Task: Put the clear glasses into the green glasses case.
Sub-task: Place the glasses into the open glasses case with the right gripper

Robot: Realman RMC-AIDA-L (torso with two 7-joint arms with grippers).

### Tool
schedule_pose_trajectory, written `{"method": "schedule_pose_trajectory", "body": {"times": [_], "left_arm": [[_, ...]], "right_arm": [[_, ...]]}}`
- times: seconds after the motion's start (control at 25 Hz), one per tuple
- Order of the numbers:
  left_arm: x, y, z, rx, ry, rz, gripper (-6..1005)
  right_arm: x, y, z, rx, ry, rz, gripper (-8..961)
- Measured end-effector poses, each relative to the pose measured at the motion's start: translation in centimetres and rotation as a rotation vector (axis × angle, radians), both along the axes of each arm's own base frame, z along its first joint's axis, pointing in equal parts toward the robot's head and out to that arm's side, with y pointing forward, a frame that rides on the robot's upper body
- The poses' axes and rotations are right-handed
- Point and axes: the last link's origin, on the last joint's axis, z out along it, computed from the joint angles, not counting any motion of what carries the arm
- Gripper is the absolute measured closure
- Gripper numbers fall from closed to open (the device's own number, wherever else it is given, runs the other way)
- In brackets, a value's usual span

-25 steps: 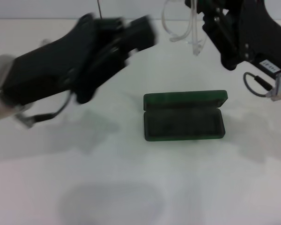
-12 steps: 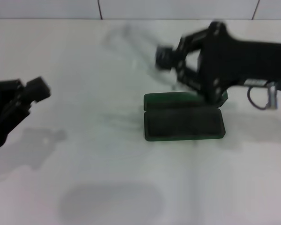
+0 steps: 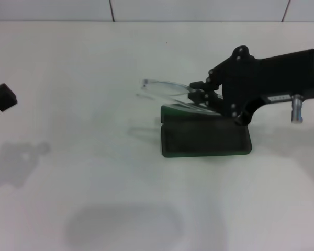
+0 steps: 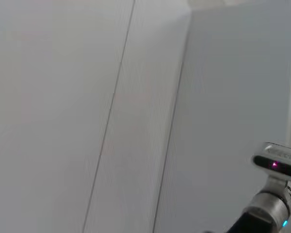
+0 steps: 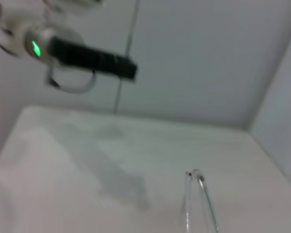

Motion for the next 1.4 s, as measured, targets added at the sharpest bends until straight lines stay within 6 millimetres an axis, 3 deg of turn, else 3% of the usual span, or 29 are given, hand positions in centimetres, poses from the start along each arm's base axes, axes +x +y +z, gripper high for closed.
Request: {"method": "schedule_pose_trajectory", "body": {"times": [0.36, 0.8, 1.4], "left_arm": [[0.2, 0.2, -0.1, -0.002, -0.007, -0.006, 955], [1.6, 2.0, -0.2, -0.056, -0.049, -0.021, 955], [2.3, 3.1, -0.3, -0.074, -0.065, -0.036, 956]], "right_arm": [[-0.4, -0.2, -2.1, 0.039, -0.298, -0.044, 874], [-1.2, 0.4, -4.4, 0.070, -0.478, 0.026, 873], [0.9, 0.5, -9.1, 0.170, -0.613, 0.137, 872]]}}
